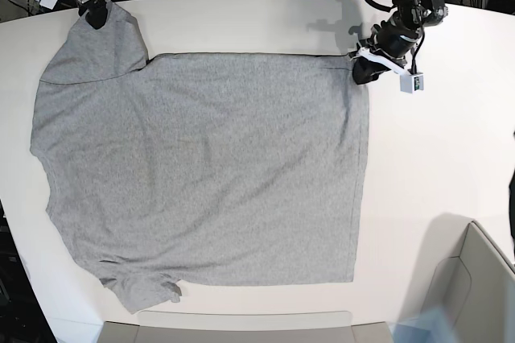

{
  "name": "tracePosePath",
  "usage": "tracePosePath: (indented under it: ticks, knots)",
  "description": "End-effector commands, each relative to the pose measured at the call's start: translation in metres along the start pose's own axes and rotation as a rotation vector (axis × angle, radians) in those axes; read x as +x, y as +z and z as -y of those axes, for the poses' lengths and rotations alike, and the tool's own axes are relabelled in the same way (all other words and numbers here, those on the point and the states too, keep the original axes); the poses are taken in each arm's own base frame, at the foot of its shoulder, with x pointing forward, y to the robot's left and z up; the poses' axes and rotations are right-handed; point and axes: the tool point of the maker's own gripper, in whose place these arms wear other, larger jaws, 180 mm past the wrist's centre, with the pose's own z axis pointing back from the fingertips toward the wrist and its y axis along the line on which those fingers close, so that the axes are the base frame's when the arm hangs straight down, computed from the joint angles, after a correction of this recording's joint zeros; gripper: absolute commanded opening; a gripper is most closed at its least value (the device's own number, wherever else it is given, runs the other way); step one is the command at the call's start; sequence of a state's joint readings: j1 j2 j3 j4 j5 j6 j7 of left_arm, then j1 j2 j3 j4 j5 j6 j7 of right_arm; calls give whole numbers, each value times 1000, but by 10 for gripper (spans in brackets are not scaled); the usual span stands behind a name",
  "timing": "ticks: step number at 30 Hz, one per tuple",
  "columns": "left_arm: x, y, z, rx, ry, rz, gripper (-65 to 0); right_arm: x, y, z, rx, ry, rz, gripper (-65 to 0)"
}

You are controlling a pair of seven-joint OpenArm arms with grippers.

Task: Fold the T-shirt properly
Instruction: 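Grasp the shirt's shoulder corners with both grippers, then lift the shoulder edge with both grippers and fold it over the shirt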

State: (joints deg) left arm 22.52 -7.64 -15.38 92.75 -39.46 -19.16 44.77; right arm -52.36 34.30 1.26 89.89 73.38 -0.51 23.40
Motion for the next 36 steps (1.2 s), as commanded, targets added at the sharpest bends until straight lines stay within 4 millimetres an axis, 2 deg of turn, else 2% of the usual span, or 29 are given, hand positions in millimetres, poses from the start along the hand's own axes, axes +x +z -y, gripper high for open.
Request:
tracePosePath:
  ticks: [1, 2, 4, 5, 12, 16, 20, 27, 33, 36]
  knots:
    - [-8, 0, -2, 17, -13, -45, -618, 8, 1, -3, 16, 12, 21, -531]
    - [-5, -1, -1, 14, -15, -40, -650, 8, 1, -3, 16, 12, 21, -566]
    - [-3, -3, 1, 9, -16, -35, -650, 10, 0, -3, 15, 13, 26, -639]
    - [-3, -2, 1, 11, -17, -37, -650, 11, 0, -2, 14, 14, 29, -650]
    - [4, 3, -8, 31, -12, -9, -650, 17, 0, 0, 19, 43, 22, -650]
    - [19, 19, -22, 72, -18, 35, -650, 16, 3, -4, 29, 56, 21, -650]
    - [26, 42, -30, 110, -41, 71, -650, 23, 14, -20, 69, 111, 58, -650]
    - [16, 58, -32, 131, -60, 54, -650, 43, 29, -50, 104, 168, 204, -650]
    - [33, 69, -17, 116, -110, 104, -650, 51, 32, -57, 111, 192, 239, -650]
    - [39, 71, -17, 123, -109, 124, -650, 61, 31, -54, 104, 203, 266, -650]
